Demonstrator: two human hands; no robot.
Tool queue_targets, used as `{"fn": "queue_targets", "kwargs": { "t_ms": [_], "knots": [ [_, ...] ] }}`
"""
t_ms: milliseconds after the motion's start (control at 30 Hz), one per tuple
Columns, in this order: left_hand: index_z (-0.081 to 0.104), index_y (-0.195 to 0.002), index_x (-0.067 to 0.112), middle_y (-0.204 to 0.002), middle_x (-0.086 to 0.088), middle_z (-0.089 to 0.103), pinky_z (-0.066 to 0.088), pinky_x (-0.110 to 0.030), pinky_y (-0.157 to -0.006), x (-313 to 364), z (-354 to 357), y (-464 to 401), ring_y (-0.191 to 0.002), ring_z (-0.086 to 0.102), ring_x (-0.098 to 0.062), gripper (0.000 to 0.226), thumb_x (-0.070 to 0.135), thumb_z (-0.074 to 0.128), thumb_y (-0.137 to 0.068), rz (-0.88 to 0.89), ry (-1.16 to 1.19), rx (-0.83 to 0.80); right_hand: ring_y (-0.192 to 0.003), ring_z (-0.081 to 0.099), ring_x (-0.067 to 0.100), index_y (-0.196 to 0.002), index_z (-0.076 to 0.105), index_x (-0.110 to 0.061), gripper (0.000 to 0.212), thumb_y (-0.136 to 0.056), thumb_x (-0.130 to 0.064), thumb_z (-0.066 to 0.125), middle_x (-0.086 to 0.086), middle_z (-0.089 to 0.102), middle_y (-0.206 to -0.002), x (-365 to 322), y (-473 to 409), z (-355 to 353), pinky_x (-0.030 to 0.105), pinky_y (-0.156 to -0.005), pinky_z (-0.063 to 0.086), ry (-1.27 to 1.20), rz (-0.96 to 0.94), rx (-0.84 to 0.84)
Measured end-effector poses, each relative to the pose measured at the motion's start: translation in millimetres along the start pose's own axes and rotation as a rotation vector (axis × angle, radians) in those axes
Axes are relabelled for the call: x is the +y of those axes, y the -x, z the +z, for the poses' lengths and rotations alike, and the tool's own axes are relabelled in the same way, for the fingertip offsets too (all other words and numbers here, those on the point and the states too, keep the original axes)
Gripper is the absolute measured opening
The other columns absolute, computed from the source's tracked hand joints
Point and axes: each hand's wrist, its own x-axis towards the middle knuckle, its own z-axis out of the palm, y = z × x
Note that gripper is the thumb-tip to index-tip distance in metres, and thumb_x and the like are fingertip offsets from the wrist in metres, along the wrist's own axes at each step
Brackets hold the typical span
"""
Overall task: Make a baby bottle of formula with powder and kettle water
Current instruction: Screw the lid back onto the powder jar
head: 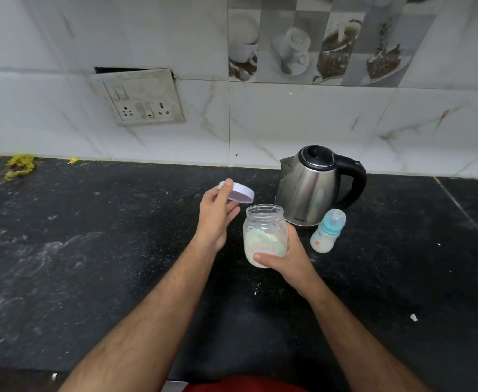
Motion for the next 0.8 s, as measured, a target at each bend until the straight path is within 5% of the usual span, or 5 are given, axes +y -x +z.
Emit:
{"fn": "queue_targets", "kwargs": {
  "t_ms": [233,433,533,700,800],
  "knots": [
    [0.052,-0.135,0.020,-0.123,-0.006,0.066,0.054,-0.025,-0.083,1,7,19,-0.109,0.066,-0.019,0.049,0.025,0.069,-0.090,0.024,-0.291,-0.267,-0.122,0.059,0.013,-0.142,0.040,-0.020,0.098,-0.057,-0.031,0.088,-0.002,0.062,-0.132,-8,4,-2,0.047,-0.106,0.047,-0.030,-0.031,-0.018],
    [0.064,-0.127,0.027,-0.125,0.008,0.065,0.048,-0.034,-0.103,21,6,24,-0.115,0.062,-0.010,0.048,0.036,0.059,-0.081,0.059,-0.653,-0.429,-0.116,0.061,0.006,-0.134,0.043,-0.035,0.091,-0.057,-0.039,0.090,-0.009,0.062,-0.128,-5,11,1,0.035,-0.096,0.052,0.041,-0.021,-0.063],
    [0.060,-0.132,0.033,-0.131,0.015,0.059,0.044,-0.034,-0.106,30,8,26,-0.119,0.056,-0.004,0.051,0.038,0.052,-0.081,0.026,-0.808,-0.537,-0.116,0.062,0.009,-0.137,0.044,-0.032,0.093,-0.057,-0.042,0.090,-0.008,0.063,-0.127,-4,13,2,0.042,-0.098,0.052,0.064,-0.018,-0.075],
    [0.061,-0.130,0.039,-0.136,0.015,0.058,0.042,-0.031,-0.107,36,13,28,-0.121,0.055,0.000,0.040,0.045,0.034,-0.101,0.040,-0.838,-0.610,-0.117,0.062,0.013,-0.138,0.045,-0.028,0.092,-0.059,-0.041,0.090,-0.005,0.063,-0.127,-7,15,3,0.045,-0.098,0.052,0.063,-0.036,-0.082],
    [0.065,-0.128,0.031,-0.129,0.018,0.061,0.043,-0.025,-0.103,32,17,30,-0.115,0.056,0.007,0.037,0.030,0.036,-0.104,0.080,-0.865,-0.595,-0.114,0.064,0.017,-0.136,0.046,-0.025,0.089,-0.059,-0.037,0.088,-0.002,0.063,-0.125,-7,18,4,0.045,-0.089,0.056,0.056,-0.038,-0.078]
  ]
}}
